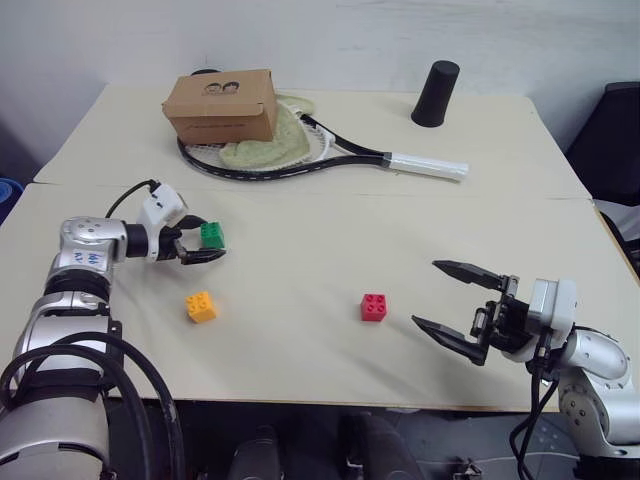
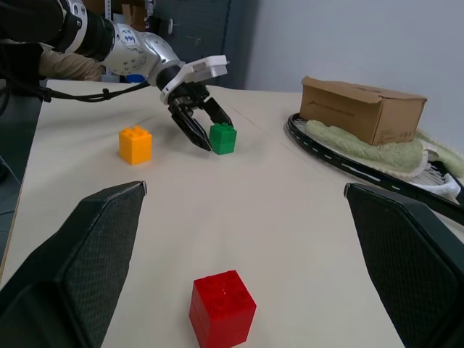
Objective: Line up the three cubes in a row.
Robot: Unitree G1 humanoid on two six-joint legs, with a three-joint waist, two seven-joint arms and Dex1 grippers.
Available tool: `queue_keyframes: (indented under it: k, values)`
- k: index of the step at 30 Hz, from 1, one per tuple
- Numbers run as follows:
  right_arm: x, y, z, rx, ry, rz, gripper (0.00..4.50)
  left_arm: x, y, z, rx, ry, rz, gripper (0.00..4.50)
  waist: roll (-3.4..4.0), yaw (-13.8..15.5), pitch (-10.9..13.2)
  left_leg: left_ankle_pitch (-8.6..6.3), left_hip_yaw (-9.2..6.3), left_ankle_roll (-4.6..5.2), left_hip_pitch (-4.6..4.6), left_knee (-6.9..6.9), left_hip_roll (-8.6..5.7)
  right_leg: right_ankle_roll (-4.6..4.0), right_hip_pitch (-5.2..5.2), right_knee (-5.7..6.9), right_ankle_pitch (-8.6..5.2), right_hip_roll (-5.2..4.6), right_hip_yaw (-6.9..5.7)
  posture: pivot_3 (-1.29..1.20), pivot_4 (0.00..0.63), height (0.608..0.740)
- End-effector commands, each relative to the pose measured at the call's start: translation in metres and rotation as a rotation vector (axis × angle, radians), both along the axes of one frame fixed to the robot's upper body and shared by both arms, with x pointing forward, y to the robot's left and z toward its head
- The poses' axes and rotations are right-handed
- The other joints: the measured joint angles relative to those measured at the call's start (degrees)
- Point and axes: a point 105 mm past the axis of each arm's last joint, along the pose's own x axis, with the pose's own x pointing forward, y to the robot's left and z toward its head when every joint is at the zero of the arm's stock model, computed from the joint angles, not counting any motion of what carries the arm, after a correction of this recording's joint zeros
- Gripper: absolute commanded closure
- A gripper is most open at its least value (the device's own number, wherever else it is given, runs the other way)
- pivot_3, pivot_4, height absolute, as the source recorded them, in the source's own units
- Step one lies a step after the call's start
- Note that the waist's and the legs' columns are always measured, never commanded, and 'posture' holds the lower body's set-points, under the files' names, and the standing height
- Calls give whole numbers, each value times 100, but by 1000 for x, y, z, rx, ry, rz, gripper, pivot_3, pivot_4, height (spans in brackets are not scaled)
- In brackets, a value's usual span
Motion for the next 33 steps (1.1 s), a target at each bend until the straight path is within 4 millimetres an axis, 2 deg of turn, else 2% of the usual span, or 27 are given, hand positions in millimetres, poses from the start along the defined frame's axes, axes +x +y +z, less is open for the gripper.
queue_keyframes:
  k: [1, 4, 7, 15, 20, 22, 25, 26, 29, 31, 33]
  values:
    - [-8, -3, 13, -11, -44, -36, 8, 8, -4, 9, 17, -34, 15, 0, 0, 3, 0, 0, 0, 0, 0, 0, 0, 0, 0, 0, 0, -1, 0, 0, 150, 740]
    - [-10, -4, 13, -11, -37, -53, 8, 9, -6, 9, 13, -31, 20, 0, -1, -13, 1, 0, 0, -1, -2, 1, 0, 0, 0, 0, 0, -1, 0, 0, 150, 740]
    - [-13, -4, 11, -10, -31, -67, 0, 9, -5, 8, 18, -26, 22, 537, -1, -12, 1, 0, 2, -1, 1, 1, 0, 0, 0, 2, 0, 0, -4, 0, 150, 740]
    - [-14, -5, 8, -13, -27, -74, 0, 4, 2, 14, 14, -23, 13, 2985, -2, -10, 1, 0, 2, -1, 0, 4, -1, 0, 0, 2, 0, 1, -6, 0, 150, 740]
    - [-13, -5, 6, -19, -21, -66, 0, 4, -6, 33, -33, -63, -57, 2979, -5, 6, 3, 1, 1, -1, -1, 6, -1, 0, 0, 3, 0, 2, -10, 0, 150, 740]
    - [-13, -6, 5, -24, -17, -65, 0, 2, -19, 45, -60, -71, -142, 2979, -7, 10, 4, 1, 2, -2, -2, 8, -4, 0, 0, 2, 0, 2, -14, 0, 150, 740]
    - [-12, -15, 5, -55, -3, -65, 0, -11, -66, 69, -97, -15, -455, 2979, -9, 78, 6, 4, 8, -6, -6, 12, -16, 2, 1, 2, 0, 6, -21, 0, 150, 740]
    - [-14, -20, 6, -68, 4, -63, 0, -17, -82, 74, -85, 12, -553, 2979, -9, 117, 6, 6, 19, -11, -10, 18, -37, 4, 3, 1, -1, 38, -26, 0, 150, 740]
    - [-20, -27, 5, -111, 26, -38, 0, -32, -114, 71, -6, 68, -712, 2979, -9, 141, 6, 4, 25, -7, -3, 23, -34, 20, 16, -2, -7, 36, -8, 0, 150, 740]
    - [-27, -31, 2, -162, 46, -4, 0, -60, -140, 55, 61, 112, -848, 2979, -2, 97, 3, 3, -8, -6, -3, 18, -14, 22, 17, -1, -7, 17, 45, 0, 150, 740]
    - [-32, -33, 1, -187, 57, 11, 0, -83, -155, 39, 98, 131, -910, 2979, 5, 66, 2, 2, -3, -7, 4, 6, -6, 23, 18, 10, -7, 1, 59, 0, 150, 740]
